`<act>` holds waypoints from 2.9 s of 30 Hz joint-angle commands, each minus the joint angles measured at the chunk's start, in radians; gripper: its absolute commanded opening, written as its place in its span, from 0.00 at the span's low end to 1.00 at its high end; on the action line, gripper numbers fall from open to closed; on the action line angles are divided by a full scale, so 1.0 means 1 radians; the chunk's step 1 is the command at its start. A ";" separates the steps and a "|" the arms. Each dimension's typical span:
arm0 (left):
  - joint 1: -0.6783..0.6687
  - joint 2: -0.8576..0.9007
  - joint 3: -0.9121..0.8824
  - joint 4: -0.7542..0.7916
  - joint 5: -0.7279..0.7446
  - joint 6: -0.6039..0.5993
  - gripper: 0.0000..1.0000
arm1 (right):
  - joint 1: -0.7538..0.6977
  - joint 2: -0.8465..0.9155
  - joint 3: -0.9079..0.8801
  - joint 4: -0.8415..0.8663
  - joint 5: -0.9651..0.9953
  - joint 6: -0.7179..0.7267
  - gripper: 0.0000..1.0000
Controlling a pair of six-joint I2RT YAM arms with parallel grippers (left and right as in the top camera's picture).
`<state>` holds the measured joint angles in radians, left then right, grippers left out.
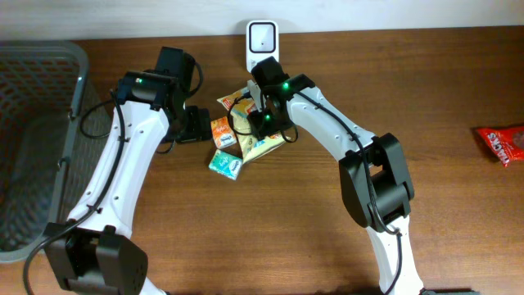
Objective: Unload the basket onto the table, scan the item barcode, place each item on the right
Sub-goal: 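Move the right gripper back and grasp the yellow snack bag, then lift the yellow snack bag with the right gripper and shift it right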
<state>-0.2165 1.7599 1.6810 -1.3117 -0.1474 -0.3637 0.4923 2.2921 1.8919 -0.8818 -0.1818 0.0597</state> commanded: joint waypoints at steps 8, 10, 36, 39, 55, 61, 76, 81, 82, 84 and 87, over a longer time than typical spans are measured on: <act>0.003 0.002 0.005 0.002 -0.010 -0.013 0.99 | -0.005 -0.008 0.093 -0.143 0.032 0.126 0.04; 0.003 0.002 0.005 0.002 -0.010 -0.013 0.99 | -0.013 -0.013 0.180 -0.264 0.032 0.163 0.04; 0.003 0.002 0.005 0.002 -0.010 -0.013 0.99 | -0.241 -0.013 0.362 -0.716 0.043 0.200 0.31; 0.003 0.002 0.005 0.002 -0.010 -0.013 0.99 | -0.216 -0.013 0.356 -0.687 0.179 0.359 0.40; 0.003 0.002 0.005 0.002 -0.010 -0.013 0.99 | -0.129 -0.011 0.153 -0.366 0.477 0.420 0.14; 0.003 0.002 0.005 0.002 -0.010 -0.013 0.99 | -0.186 -0.011 -0.083 -0.159 0.467 0.417 0.31; 0.003 0.002 0.005 0.002 -0.010 -0.013 0.99 | -0.251 -0.149 0.100 -0.571 0.286 0.308 0.54; 0.003 0.002 0.005 0.002 -0.010 -0.013 0.99 | -0.251 -0.148 0.100 -0.618 0.226 0.259 0.97; 0.003 0.002 0.005 0.002 -0.010 -0.013 0.99 | -0.251 -0.147 0.100 -0.618 0.225 0.258 0.99; 0.003 0.002 0.005 0.002 -0.010 -0.013 0.99 | -0.249 -0.146 0.098 -0.622 0.226 0.258 0.99; 0.003 0.002 0.005 0.002 -0.010 -0.013 0.99 | -0.231 -0.142 0.086 -0.622 0.227 0.225 0.99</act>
<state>-0.2165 1.7599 1.6810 -1.3113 -0.1474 -0.3637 0.2447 2.1651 1.9747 -1.4998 0.0532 0.3141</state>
